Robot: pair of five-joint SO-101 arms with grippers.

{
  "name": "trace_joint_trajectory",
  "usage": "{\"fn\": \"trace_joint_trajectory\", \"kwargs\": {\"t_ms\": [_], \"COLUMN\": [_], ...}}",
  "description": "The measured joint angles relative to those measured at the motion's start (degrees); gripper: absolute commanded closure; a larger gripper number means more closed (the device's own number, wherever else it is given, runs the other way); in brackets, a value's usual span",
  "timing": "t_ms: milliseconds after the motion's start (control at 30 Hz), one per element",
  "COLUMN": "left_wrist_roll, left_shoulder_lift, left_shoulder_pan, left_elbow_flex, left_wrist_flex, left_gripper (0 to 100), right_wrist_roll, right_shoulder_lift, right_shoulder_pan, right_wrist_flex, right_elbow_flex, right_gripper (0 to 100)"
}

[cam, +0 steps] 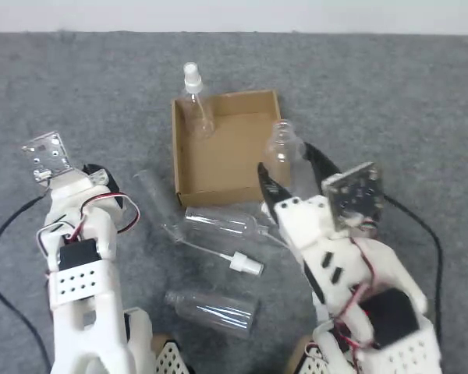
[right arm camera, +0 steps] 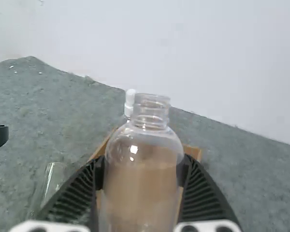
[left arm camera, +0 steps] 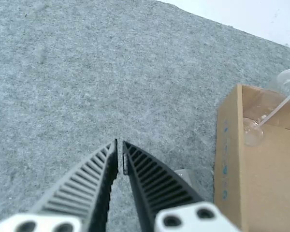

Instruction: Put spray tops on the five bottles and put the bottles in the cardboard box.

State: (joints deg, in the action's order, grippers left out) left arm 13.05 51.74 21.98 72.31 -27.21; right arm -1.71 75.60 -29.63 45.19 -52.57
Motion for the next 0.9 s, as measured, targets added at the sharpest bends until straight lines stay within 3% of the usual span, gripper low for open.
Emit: {"fn": "trace_joint_trajectory", "kwargs": {"t_ms": [667, 900], "left_wrist_roll": [0.0, 0.0], "left_shoulder_lift": [0.1, 0.1], "left_shoulder_pan": [0.0, 0.0], "left_elbow_flex": [1.1, 1.1], "left_wrist_flex": [0.0, 0.0], "left_gripper": [99, 99], "right_wrist_roll": [0.0, 0.1], "right_shoulder_lift": [0.1, 0.1], "right_shoulder_pan": [0.3, 11.5], "right_wrist_flex": [-22.7, -23.0], "right_elbow_flex": [-19.7, -21.3], "right_gripper": [98.1, 98.1]}}
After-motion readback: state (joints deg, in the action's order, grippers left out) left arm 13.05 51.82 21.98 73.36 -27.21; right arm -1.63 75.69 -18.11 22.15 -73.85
